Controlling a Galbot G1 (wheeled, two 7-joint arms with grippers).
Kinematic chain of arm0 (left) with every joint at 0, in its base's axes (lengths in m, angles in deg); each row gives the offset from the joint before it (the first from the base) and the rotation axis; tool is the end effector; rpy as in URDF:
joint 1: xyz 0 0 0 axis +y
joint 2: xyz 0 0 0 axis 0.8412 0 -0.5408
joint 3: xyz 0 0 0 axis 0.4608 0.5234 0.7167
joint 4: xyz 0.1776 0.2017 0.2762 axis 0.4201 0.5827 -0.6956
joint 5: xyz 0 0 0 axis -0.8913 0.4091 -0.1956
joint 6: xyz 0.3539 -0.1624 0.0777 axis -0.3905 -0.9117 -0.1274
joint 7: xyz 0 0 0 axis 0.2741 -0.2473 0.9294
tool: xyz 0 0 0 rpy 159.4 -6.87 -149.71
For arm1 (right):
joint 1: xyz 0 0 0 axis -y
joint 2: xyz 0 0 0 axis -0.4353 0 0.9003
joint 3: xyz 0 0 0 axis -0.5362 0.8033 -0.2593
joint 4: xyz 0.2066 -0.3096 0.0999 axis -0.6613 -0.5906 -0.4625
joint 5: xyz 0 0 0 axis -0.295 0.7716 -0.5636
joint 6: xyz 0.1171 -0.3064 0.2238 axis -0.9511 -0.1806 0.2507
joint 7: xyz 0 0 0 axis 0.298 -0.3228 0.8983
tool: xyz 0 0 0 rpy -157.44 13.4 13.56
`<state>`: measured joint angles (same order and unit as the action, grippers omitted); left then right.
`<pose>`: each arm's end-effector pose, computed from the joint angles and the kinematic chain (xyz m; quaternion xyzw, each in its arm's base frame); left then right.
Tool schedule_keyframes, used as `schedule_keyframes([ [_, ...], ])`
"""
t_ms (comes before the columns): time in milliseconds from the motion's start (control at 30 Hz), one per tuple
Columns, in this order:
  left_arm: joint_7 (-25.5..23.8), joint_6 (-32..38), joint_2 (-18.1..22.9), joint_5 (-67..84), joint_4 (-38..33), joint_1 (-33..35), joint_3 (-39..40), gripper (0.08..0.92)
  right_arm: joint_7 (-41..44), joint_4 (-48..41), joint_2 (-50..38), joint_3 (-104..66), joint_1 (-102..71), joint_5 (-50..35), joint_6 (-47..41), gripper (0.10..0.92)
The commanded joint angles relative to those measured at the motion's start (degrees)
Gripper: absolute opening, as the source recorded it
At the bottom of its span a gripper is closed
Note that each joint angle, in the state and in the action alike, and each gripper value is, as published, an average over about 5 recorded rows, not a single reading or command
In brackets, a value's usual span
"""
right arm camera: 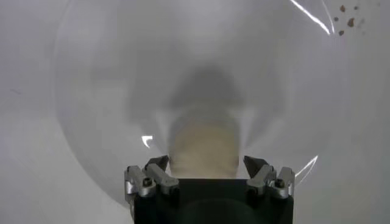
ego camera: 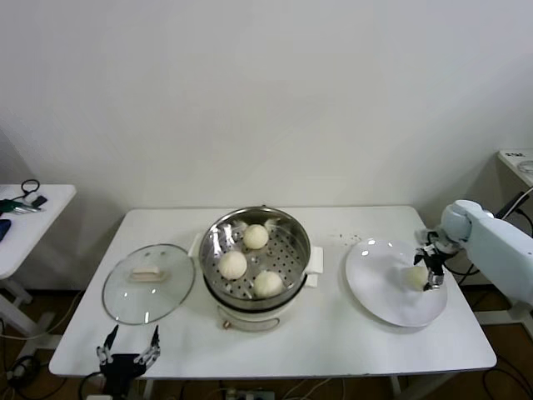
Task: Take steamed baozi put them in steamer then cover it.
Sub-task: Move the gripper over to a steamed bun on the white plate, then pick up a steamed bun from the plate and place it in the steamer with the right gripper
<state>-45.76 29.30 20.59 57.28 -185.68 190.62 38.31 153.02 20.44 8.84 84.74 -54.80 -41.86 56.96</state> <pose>0.1198 0.0933 -0.3899 0.0592 -0.9805 -0.0880 0.1657 0.6119 -0.2871 -0.2713 0.4653 -0.5172 0.5133 0.5025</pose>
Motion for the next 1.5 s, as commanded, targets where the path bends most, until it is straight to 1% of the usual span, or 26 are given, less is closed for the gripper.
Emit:
schedule_keyframes([
  [33,0.01,0.23,-0.08,0.12,0.25,0.08,-0.12,0.823,0.82,-1.75,1.52,0.93,-0.06,1.24,0.07,0.823],
  [167,0.01,0.29,-0.01,0.12,0.26,0.07,-0.01,0.823,0.74,-1.92,1.52,0.94,0.27,0.81,0.06,0.811],
  [467,0.02,0.43,0.16,0.04,0.13,0.2,0.1,0.823,0.57,-1.0,0.76,2.16,1.67,-0.8,-0.48,0.723],
  [667,-0.01,0.83,0.19,0.11,0.18,0.5,0.02,0.823,-0.05,3.11,-1.31,5.95,4.51,-6.03,-2.97,0.707],
  [833,-0.11,1.25,0.29,0.13,-0.03,0.79,0.34,0.823,-1.24,7.78,-2.11,14.43,13.68,-15.56,-6.48,0.704],
  [1000,-0.52,1.87,0.42,0.35,-0.41,0.73,1.1,0.823,-2.29,12.25,-0.12,25.83,26.48,-26.36,-9.91,0.705],
  [1267,-0.9,2.91,1.18,0.33,-0.73,0.86,2.87,0.823,-4.89,17.6,7.46,39.27,44.12,-44.13,-13.95,0.712],
  [1500,-0.94,3.28,1.05,0.53,-1.63,0.78,3.78,0.823,-7.23,20.81,16.51,47.33,52.42,-57.84,-16.27,0.712],
])
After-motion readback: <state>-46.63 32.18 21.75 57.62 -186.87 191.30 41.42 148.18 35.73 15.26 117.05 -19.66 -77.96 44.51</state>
